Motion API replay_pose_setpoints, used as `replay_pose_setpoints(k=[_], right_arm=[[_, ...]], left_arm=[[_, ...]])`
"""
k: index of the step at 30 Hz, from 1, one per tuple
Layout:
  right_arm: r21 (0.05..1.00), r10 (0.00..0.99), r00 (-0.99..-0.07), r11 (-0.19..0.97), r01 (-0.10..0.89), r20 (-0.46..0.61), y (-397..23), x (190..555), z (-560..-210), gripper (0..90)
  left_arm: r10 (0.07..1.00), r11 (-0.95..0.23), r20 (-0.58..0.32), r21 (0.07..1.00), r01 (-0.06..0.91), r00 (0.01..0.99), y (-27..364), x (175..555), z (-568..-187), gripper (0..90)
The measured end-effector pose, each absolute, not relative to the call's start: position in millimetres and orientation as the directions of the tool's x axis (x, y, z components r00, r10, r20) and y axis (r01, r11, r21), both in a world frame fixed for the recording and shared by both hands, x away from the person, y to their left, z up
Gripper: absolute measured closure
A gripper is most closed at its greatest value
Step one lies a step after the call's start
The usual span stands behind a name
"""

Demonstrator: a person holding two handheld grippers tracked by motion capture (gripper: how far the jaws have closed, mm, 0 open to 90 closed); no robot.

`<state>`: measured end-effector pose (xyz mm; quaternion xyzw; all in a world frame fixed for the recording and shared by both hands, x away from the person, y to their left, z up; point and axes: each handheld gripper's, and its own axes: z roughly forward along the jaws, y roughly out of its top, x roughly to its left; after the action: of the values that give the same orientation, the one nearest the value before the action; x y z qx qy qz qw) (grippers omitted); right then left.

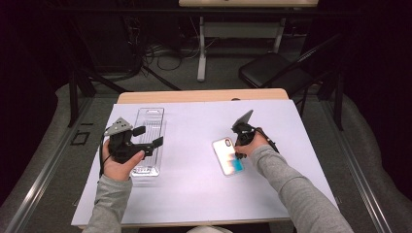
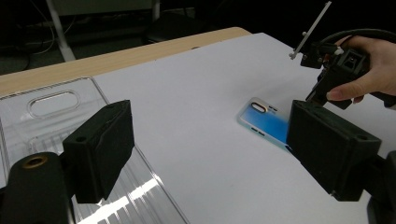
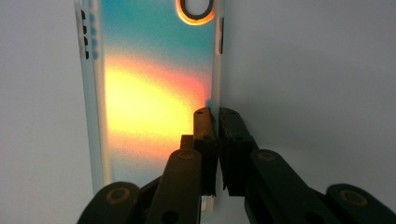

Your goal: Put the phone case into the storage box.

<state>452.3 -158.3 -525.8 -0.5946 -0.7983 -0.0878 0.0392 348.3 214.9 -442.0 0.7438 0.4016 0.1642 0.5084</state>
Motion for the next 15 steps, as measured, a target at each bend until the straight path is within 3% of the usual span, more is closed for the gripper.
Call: replay_pose_setpoints(k=[15], right_arm=[[0.088, 0.946, -0.252, 0.239, 0.967, 0.205, -161.0, 453.0, -526.7, 86.8]], left_arm=[[0.765, -0.162, -0.163, 0.888, 0.431, 0.623, 215.3, 349.0, -442.9, 15.2]])
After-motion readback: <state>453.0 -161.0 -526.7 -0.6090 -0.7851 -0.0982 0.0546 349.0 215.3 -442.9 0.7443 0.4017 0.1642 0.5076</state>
